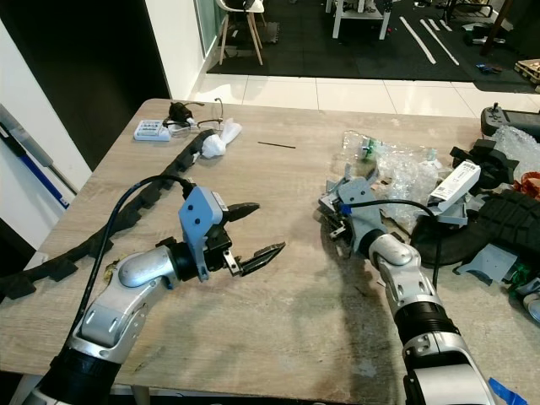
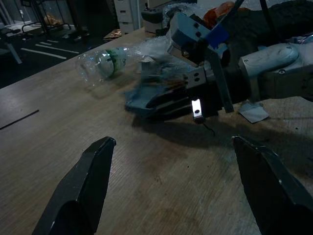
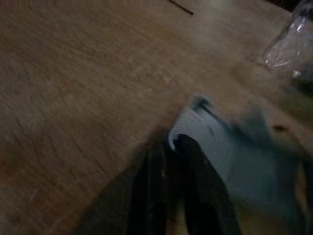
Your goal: Picking trash to rubbish bin
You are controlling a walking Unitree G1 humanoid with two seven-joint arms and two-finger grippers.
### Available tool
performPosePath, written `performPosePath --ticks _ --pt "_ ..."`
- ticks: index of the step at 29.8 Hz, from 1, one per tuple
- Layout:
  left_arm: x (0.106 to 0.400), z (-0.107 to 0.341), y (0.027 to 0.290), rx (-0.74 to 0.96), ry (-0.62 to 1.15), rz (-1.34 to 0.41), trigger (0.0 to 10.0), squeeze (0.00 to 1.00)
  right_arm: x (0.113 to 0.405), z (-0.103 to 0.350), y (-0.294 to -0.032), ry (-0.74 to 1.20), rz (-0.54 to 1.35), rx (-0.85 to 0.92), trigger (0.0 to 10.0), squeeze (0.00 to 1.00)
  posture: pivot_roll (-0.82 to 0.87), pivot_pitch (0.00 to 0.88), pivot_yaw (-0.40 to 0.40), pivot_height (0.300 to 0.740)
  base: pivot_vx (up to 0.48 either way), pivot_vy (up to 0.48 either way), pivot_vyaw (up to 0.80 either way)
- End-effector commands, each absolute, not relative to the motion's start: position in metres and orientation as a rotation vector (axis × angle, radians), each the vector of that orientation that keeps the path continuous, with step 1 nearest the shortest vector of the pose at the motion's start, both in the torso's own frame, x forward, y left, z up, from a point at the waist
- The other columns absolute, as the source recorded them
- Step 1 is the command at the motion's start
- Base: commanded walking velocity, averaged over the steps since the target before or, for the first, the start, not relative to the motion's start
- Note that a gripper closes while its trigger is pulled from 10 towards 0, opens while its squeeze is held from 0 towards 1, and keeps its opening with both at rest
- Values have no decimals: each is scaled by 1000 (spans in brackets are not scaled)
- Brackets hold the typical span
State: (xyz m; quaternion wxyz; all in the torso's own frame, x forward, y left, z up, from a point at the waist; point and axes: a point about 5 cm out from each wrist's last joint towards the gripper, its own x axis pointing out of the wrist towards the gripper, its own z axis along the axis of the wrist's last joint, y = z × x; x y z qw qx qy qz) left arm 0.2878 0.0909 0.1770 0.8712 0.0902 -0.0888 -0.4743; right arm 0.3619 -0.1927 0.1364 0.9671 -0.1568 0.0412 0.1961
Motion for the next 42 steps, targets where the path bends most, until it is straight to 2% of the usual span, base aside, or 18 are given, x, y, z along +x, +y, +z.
performPosePath --ticks 1,18,25,28,30,32,33,36,37,40,42 --pt "285 176 93 203 -173 -1005 10000 0 360 130 -195 111 383 -301 0 0 44 111 24 740 0 0 0" --pt "286 177 94 203 -183 -996 10000 0 370 211 -181 -202 425 -160 0 0 46 107 23 740 0 0 0" --pt "286 176 94 204 -183 -1001 10000 0 365 220 -179 -243 448 -118 0 0 44 89 24 740 0 0 0" --pt "286 177 95 207 -181 -1001 10000 0 360 223 -176 -260 484 -52 0 0 42 94 26 740 0 0 0" --pt "286 175 96 217 -169 -1002 10000 0 352 228 -168 -276 551 150 0 0 40 94 26 740 0 0 0" --pt "285 174 96 231 -161 -1008 10000 0 348 227 -164 -260 591 193 0 0 43 99 26 740 0 0 0" --pt "284 173 97 241 -154 -1014 10000 0 345 221 -159 -215 626 166 0 0 43 101 27 740 0 0 0" --pt "284 172 96 245 -149 -1019 10000 0 338 196 -152 -98 668 -109 0 0 38 105 29 740 0 0 0" --pt "284 172 96 245 -149 -1019 10000 0 338 196 -152 -98 668 -109 0 0 38 105 29 740 0 0 0" --pt "285 172 96 245 -148 -1012 10000 0 328 213 -141 -172 736 136 0 0 41 108 33 740 0 0 0" --pt "285 172 97 246 -147 -1007 10000 0 326 220 -140 -192 752 189 0 0 38 110 34 740 0 0 0"
